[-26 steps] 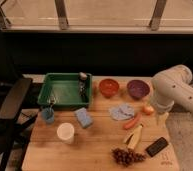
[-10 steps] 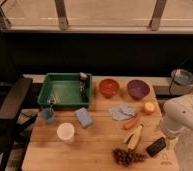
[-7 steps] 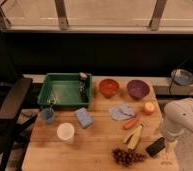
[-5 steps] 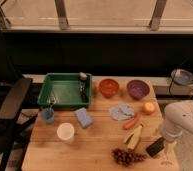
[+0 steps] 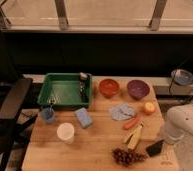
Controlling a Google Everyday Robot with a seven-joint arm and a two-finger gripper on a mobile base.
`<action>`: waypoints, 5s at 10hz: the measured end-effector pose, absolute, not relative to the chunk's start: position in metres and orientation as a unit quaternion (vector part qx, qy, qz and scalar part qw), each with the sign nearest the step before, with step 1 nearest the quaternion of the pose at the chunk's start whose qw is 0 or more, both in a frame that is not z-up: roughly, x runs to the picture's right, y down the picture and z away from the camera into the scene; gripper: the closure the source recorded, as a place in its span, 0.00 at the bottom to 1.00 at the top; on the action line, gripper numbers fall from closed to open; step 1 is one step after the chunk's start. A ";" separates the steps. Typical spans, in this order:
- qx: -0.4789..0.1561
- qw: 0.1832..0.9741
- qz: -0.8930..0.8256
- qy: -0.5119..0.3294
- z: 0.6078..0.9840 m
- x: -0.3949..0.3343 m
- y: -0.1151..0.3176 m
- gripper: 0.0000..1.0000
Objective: Place eraser in tray
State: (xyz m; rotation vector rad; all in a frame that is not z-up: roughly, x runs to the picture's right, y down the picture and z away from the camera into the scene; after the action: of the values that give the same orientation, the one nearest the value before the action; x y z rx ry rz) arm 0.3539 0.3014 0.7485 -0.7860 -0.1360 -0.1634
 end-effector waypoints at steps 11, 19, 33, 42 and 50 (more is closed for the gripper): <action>-0.228 0.971 -0.057 0.042 0.764 0.345 0.079 1.00; -0.185 0.980 -0.066 -0.005 0.773 0.301 0.018 1.00; -0.083 0.953 -0.275 -0.093 0.738 0.070 -0.041 1.00; -0.076 0.945 -0.305 -0.092 0.740 0.055 -0.047 1.00; -0.080 0.893 -0.401 -0.189 0.824 -0.093 -0.078 1.00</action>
State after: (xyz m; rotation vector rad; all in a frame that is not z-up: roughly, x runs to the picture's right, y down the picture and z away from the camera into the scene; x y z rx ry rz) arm -0.0933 -0.0783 0.8243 -0.1654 -0.3915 -0.8318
